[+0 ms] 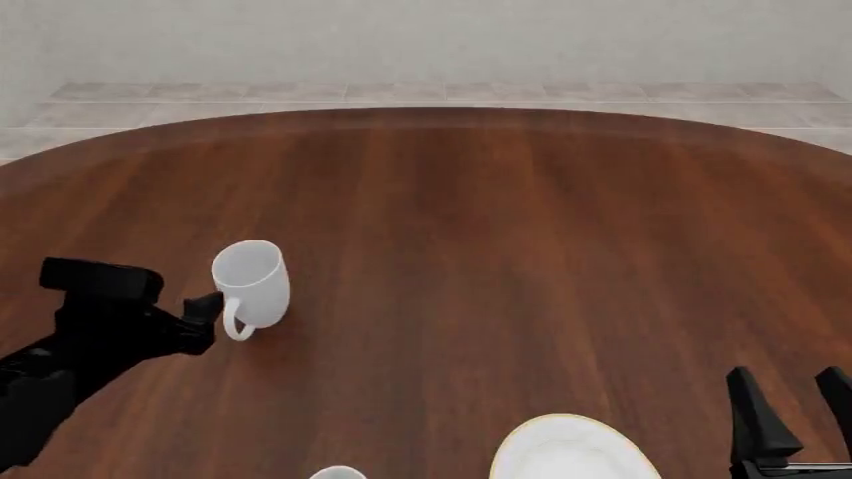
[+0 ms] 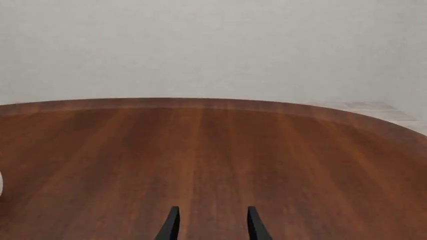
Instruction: Put the white mug on the plate.
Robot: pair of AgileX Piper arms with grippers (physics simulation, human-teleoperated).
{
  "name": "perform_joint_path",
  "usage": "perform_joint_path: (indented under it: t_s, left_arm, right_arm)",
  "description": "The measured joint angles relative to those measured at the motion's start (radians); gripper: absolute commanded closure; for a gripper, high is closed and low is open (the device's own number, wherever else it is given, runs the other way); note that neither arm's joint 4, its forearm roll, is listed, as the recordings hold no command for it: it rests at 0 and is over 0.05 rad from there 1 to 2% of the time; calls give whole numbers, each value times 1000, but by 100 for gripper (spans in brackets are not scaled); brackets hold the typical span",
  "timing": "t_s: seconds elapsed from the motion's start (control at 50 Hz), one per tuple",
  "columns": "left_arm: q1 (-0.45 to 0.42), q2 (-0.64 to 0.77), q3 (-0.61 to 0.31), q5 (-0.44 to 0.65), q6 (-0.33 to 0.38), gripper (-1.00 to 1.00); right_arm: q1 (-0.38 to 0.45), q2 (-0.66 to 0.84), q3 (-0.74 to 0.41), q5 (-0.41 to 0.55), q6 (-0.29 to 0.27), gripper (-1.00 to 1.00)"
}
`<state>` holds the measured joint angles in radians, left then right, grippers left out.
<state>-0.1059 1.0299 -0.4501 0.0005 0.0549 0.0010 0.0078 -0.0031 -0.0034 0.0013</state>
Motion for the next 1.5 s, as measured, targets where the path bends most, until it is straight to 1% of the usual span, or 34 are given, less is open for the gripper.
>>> perform_joint_path:
  t_s: [0.48,0.9,1.28,1.5]
  left_arm:
    - [-15,157,-59,-49,-41,-100]
    - [-13,256,-67,-88,-75,-100]
    - [-2,325,-66,-114,-79,-100]
    - [-4,355,-69,-127,-92,-100]
  right_arm:
    - [0,0,0,0,0,-100]
    - [0,0,0,0,0,-100]
    - [0,0,0,0,0,-100]
    - [0,0,0,0,0,-100]
